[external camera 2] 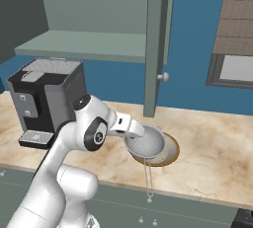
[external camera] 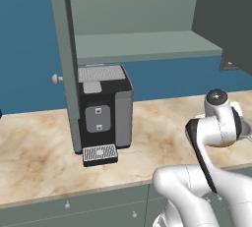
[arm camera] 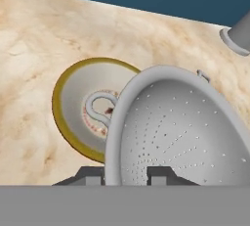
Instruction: Open the cabinet and setup a tea strainer by placing it in the bowl upright.
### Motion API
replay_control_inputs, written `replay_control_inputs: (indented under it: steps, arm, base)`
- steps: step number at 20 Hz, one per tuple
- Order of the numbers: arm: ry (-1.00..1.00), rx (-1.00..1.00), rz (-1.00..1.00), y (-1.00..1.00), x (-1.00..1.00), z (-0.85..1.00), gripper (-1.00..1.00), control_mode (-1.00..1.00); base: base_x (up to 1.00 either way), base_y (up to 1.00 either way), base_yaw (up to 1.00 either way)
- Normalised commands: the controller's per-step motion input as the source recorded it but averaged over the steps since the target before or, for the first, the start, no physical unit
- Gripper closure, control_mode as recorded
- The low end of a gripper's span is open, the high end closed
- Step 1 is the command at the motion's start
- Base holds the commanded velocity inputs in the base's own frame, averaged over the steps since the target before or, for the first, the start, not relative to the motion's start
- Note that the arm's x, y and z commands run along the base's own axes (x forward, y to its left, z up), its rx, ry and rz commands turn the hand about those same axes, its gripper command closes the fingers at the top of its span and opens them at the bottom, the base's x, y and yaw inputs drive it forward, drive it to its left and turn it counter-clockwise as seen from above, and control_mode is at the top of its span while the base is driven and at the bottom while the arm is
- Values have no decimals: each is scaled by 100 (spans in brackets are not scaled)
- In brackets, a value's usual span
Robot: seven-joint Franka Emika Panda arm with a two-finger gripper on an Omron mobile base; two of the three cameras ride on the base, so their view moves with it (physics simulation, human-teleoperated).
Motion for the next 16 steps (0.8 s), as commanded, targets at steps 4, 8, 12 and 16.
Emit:
replay_control_inputs:
  steps: [4,8,12,16]
  arm:
    - [1,0,0,-3,33,-34,100,-100]
    - [0,-1,0,0,36,-21,100,-100]
    - [4,-3,0,-8,44,-33,100,-100]
    - [8,-4,0,-9,40,-33,100,-100]
  base:
    - [0,0,0]
    - [0,0,0]
    - [0,0,0]
    - [0,0,0]
